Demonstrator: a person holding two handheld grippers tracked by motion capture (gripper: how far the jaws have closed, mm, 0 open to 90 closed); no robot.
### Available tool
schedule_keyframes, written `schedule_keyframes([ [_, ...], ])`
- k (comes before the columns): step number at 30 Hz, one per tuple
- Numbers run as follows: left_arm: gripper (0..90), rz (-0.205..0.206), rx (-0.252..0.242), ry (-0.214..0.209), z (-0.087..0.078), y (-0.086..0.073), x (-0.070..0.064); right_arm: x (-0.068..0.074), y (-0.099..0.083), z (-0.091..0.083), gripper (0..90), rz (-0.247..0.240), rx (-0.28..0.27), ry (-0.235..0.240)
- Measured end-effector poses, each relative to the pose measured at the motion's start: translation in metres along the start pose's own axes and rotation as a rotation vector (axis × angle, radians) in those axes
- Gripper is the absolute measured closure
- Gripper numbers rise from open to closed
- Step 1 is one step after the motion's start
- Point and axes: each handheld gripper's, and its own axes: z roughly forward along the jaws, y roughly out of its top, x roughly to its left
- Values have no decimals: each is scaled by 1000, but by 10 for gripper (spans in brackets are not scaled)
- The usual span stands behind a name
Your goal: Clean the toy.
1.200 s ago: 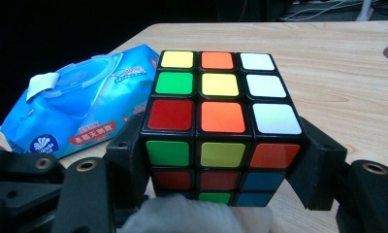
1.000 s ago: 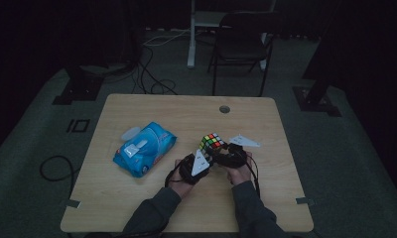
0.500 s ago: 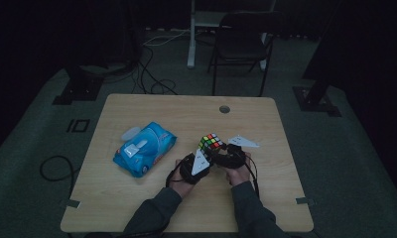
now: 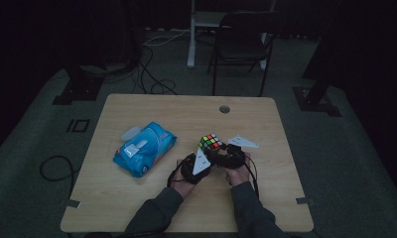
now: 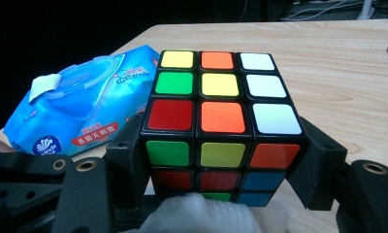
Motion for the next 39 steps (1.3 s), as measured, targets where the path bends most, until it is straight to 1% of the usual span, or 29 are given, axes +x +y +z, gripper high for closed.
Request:
schedule_keyframes([
  [6,840,-1,8,1,-5,-3,1,-3,0,-2,342,0,-3,-10],
  [10,841,5,14,2,-12,-5,3,-8,1,-4,342,9,-10,-23],
  [12,841,0,8,2,-16,-5,4,-9,1,-5,342,11,-11,-29],
  [14,841,6,9,4,-20,-5,4,-10,1,-5,342,11,-13,-31],
  [17,842,18,9,9,-26,-3,4,-10,0,-5,342,-6,-5,-43],
  [20,843,13,4,14,-30,-2,6,-11,-1,-6,342,-12,-2,-51],
  [24,843,-9,-5,17,-34,0,13,-13,-4,-7,342,-9,9,-55],
  [26,843,-24,-10,18,-36,2,17,-13,-5,-7,342,-15,12,-55],
  [28,844,-28,-13,19,-37,4,21,-13,-6,-7,342,-21,16,-52],
  [31,846,-37,-14,1,-38,8,26,-12,-7,-7,342,-28,20,-47],
  [34,847,-46,-17,-3,-39,12,32,-11,-9,-8,342,-38,25,-41],
  [37,847,-70,-33,-15,-42,18,39,-10,-11,-8,342,-44,31,-39],
  [39,847,-72,-43,-16,-43,23,43,-9,-13,-7,342,-51,40,-37],
])
